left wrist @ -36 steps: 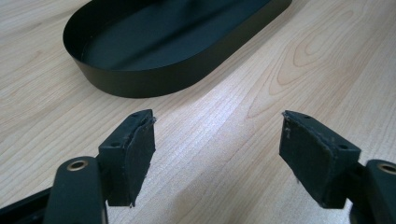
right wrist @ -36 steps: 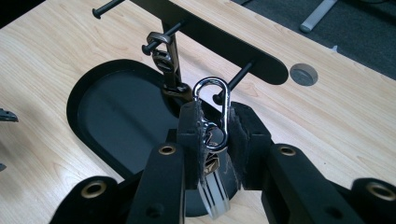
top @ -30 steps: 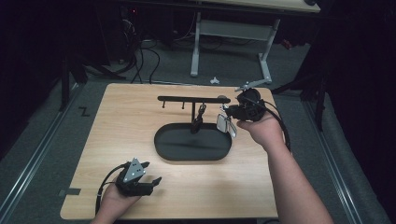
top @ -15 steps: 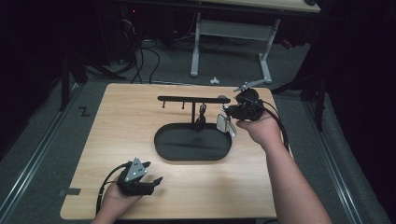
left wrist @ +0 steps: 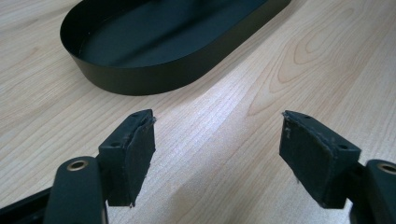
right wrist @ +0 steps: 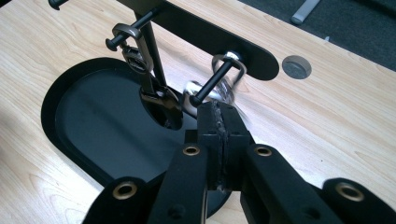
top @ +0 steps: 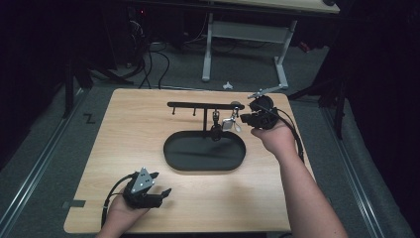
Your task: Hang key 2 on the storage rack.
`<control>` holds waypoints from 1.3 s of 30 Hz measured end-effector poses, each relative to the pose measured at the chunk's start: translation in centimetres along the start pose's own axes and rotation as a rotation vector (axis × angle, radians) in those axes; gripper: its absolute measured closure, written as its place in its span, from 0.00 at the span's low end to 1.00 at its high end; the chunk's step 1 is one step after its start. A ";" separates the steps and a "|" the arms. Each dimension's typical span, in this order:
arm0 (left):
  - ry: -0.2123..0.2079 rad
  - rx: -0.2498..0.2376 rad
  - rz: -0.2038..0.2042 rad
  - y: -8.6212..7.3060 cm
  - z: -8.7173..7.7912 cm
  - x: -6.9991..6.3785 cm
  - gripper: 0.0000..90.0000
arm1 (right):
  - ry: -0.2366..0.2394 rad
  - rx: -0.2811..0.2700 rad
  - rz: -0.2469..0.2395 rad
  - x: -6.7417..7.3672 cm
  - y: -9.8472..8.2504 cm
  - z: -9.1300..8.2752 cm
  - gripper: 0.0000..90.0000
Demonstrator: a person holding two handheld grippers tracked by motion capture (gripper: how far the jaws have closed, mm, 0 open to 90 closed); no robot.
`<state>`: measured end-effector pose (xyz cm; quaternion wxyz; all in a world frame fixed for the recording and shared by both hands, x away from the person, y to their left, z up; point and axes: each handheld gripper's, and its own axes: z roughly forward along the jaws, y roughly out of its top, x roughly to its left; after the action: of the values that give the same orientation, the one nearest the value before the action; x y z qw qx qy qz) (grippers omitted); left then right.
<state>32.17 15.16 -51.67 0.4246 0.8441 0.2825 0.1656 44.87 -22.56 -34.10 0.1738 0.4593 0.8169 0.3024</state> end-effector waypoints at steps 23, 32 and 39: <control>0.002 0.010 -0.001 -0.3 -0.2 -0.1 0.30 | 0.006 0.025 -0.023 1.1 -3.3 1.0 0.80; 0.001 0.023 0.006 -0.3 0.1 -0.2 0.30 | -0.008 -0.012 -0.009 1.5 -7.4 2.2 0.54; 0.001 0.033 0.007 -0.4 0.3 -0.3 0.30 | -0.018 -0.061 0.039 1.5 -11.7 2.8 0.45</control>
<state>31.93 14.98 -52.14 0.4100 0.8518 0.2824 0.1630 38.11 -24.95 -43.92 0.1893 0.4723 0.7966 0.3265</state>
